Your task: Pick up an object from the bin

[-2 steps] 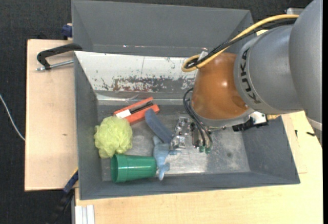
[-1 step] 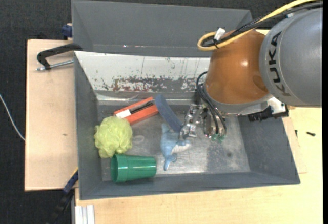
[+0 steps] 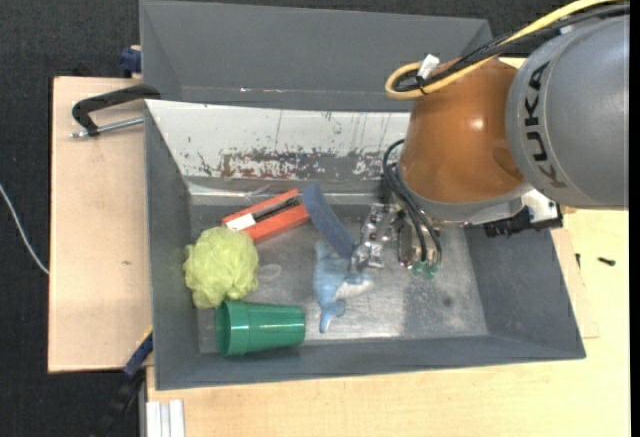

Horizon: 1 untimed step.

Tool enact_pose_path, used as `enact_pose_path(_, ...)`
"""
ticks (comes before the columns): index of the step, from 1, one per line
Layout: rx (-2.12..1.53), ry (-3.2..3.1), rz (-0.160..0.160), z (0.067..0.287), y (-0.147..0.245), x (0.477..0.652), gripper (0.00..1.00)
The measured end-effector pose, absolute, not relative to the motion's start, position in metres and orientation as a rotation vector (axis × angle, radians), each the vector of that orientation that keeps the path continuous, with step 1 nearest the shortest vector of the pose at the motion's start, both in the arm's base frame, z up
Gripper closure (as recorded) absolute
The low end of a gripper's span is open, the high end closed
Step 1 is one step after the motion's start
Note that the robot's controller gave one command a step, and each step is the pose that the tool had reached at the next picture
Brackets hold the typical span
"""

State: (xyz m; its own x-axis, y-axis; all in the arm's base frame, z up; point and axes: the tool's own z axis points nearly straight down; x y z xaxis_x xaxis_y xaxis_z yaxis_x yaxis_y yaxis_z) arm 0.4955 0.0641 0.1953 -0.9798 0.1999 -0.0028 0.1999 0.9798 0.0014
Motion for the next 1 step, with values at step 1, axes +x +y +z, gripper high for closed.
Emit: enact_pose_path(1, 0.296, 3.124, 0.003, 0.2164, 0.0740, 0.4956, 1.00)
